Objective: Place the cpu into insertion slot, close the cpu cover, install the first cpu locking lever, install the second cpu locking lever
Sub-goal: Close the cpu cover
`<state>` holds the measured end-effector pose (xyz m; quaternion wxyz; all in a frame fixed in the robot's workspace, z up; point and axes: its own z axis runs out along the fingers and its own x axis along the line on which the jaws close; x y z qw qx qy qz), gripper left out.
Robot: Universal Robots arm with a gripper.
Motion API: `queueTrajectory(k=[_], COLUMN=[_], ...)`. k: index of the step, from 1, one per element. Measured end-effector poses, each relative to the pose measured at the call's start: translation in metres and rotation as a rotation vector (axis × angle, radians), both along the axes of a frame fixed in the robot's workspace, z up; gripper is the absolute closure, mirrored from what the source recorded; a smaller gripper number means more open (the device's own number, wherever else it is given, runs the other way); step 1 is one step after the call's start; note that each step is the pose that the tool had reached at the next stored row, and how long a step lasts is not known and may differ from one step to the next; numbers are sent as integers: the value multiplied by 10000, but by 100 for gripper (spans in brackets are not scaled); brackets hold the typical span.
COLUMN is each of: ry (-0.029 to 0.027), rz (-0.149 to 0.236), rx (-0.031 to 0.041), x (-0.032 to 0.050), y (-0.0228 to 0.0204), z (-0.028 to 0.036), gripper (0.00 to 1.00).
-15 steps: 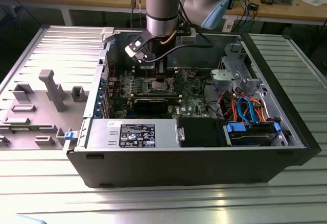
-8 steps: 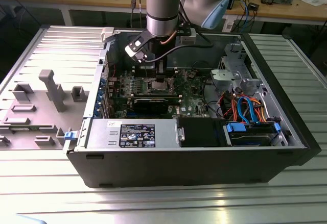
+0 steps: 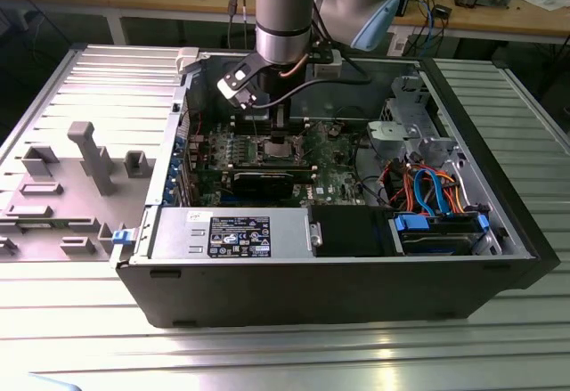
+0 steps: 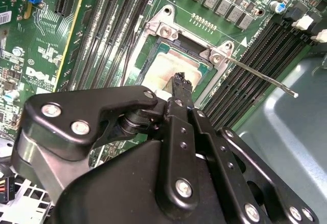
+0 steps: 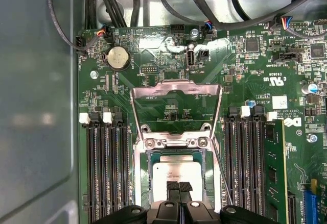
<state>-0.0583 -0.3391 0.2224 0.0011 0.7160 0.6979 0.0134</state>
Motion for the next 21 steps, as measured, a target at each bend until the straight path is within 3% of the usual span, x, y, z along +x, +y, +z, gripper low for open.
queueTrajectory(k=[7,18,21], ry=[112,219,222], rz=[1,0,1], rx=[-1,0,1], x=[0,0,0], y=[0,0,0], z=[0,0,1], gripper=[89,89,89])
